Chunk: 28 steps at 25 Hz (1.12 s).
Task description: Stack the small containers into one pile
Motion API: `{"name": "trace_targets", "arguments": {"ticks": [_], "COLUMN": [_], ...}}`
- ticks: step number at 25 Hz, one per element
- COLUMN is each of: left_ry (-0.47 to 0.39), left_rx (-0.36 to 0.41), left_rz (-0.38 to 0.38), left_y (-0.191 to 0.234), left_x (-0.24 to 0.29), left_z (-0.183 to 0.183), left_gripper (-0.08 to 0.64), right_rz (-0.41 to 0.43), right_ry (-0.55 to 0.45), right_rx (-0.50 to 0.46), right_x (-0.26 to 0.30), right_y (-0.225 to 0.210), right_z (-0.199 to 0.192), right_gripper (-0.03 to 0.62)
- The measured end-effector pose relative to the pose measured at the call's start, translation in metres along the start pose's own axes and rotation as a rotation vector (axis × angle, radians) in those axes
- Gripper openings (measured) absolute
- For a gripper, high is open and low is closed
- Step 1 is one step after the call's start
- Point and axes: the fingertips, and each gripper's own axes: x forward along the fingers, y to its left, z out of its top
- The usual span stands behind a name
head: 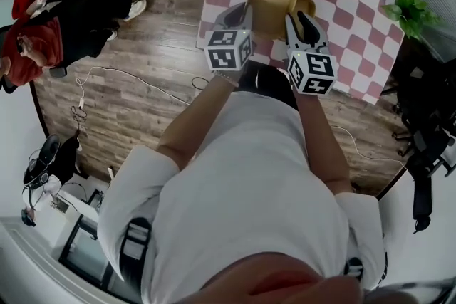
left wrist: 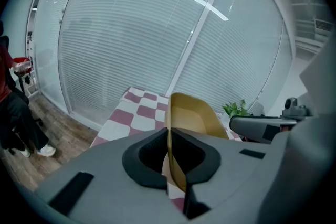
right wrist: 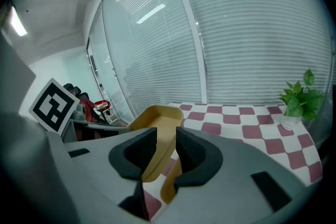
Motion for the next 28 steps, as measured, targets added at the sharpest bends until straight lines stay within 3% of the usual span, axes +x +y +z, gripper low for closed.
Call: {"name": "trace_targets", "arguments": {"ticks": [6, 11, 18, 28], "left_ry": [-0.003, 0.002, 0.027, 0.122], "left_rx": [0.010, 0.047, 0.055, 0.022], "left_rz": [-0.100, -0.141, -0.140, -0.118], "left_y": [-0.056, -0.086, -0.086, -0.078], "left_x": [0.015, 0.018, 0.013, 0.034], "left_z": [0.002, 0.002, -0.008, -0.051], "left_gripper": [0.043, 0.043, 0.044, 0.044], "right_rz": [-0.113, -0.167, -0.168, -0.180], "right_ry": [0.006, 0.006, 0.024, 0.122], "right_rx": [0.030, 0.045, 0.057, 0.049], "right_x": [-0.030, -0.045, -0.042, -0.028], "right_y": [-0.045, -0.069, -0.071, -0.081], "right_z": [-0.006, -0.010, -0.012, -0.054], "right_gripper": [0.124, 0.078, 0.058, 0.055]}}
